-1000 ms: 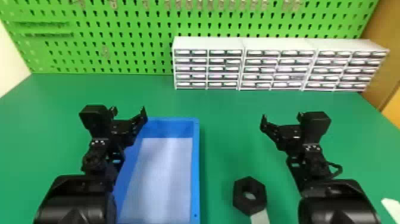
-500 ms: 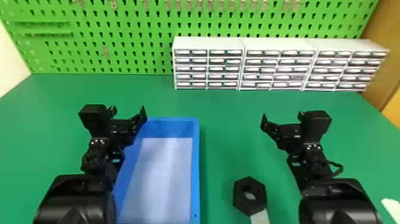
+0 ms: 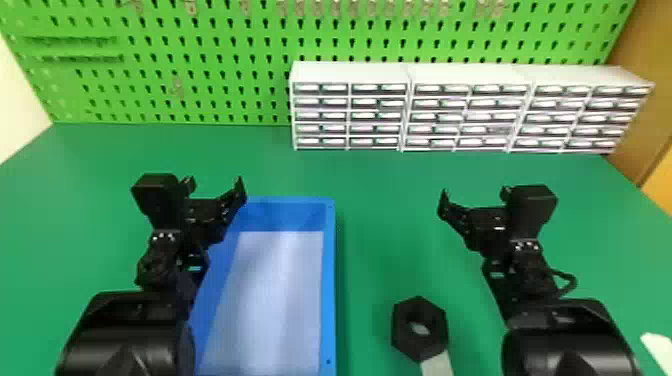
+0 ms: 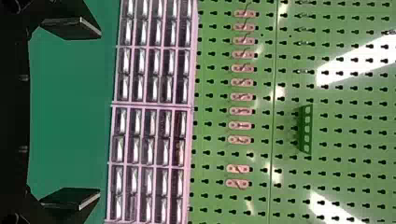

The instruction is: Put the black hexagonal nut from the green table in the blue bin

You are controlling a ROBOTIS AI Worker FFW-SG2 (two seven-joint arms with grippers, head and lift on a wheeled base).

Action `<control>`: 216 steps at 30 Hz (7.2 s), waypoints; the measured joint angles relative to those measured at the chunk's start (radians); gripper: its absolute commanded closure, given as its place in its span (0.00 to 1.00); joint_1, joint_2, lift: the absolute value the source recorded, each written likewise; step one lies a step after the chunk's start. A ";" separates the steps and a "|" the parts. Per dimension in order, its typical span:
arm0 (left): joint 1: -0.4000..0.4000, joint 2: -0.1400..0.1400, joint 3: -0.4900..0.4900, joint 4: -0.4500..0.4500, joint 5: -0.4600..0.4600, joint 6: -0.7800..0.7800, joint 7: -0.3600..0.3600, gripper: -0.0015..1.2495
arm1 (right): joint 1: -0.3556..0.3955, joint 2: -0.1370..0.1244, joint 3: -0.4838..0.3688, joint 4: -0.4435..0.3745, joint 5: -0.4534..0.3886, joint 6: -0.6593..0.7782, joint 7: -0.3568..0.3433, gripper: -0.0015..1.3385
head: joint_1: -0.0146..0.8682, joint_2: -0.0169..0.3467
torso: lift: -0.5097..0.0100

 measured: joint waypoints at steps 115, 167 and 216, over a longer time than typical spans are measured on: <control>0.009 0.019 0.006 0.002 -0.001 0.003 0.003 0.29 | -0.339 -0.348 0.583 -0.256 -0.102 1.622 0.440 0.09 | 0.79 0.19 | 0.80; 0.012 0.024 0.000 0.003 0.004 0.005 0.008 0.29 | -0.358 -0.316 0.638 -0.237 0.540 1.599 1.022 0.77 | 0.79 0.19 | 0.80; 0.000 0.026 -0.010 0.011 0.001 0.006 0.011 0.29 | -0.662 -0.225 0.654 -0.315 0.604 1.474 0.985 0.77 | 0.79 0.19 | 0.80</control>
